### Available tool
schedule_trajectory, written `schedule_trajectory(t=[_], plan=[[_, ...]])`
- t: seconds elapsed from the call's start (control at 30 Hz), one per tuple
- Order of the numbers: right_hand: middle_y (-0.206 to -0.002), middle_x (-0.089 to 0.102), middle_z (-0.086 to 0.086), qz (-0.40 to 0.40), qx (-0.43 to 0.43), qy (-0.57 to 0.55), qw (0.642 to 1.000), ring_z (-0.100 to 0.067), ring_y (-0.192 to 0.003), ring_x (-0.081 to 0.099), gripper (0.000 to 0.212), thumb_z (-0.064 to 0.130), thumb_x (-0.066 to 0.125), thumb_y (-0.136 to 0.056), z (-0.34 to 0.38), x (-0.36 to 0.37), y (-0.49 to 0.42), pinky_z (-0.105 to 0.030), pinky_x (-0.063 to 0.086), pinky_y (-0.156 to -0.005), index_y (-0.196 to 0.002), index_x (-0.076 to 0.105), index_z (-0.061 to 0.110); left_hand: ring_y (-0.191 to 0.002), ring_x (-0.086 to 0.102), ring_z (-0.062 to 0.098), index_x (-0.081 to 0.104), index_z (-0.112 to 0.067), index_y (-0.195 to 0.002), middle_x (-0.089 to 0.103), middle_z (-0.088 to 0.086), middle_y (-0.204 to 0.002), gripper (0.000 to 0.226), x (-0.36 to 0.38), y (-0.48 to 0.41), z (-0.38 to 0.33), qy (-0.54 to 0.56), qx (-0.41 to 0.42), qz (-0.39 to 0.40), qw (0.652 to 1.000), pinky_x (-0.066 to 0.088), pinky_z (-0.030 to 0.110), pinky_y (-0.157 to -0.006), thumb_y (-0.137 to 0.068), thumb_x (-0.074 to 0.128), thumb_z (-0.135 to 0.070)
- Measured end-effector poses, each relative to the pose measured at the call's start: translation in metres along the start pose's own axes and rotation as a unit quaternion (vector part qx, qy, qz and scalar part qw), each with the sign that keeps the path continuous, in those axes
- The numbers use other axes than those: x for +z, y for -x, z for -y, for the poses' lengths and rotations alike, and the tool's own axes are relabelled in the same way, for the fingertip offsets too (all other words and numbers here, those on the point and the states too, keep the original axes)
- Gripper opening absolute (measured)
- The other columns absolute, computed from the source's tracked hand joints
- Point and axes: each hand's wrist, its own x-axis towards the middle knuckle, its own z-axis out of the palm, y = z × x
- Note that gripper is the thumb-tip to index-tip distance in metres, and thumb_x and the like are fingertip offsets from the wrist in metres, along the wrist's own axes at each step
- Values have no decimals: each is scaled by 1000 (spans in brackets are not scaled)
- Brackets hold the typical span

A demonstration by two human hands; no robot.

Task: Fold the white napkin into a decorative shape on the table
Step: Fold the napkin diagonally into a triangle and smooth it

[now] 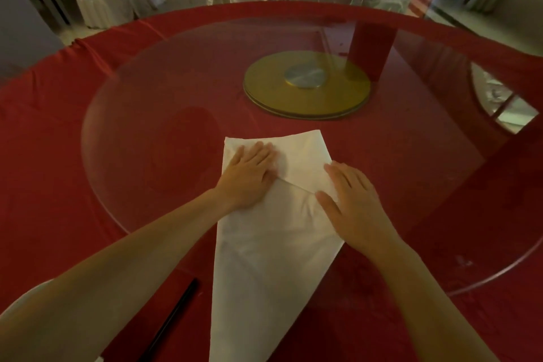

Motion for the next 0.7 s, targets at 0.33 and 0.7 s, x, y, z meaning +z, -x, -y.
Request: schedule_trajectory(t=[0.33, 0.7], plan=[[-158, 4, -8, 122, -4, 106, 987, -20, -145, -1, 66, 52, 17, -95, 10, 45, -73, -39, 1, -118, -147, 6, 12, -145, -5, 22, 2, -13, -147, -1, 8, -158, 62, 8, -5, 6, -19, -72, 11, 997, -4, 47, -116, -96, 18, -45], [-158, -5, -4, 176, 84, 127, 972, -19, -144, -9, 65, 52, 10, -94, -1, 14, -29, -45, -9, -116, -146, -1, 14, -145, -7, 24, 0, -10, -146, -3, 11, -158, 65, -6, 2, -4, 0, -99, 52, 994, -5, 44, -117, -96, 18, -47]])
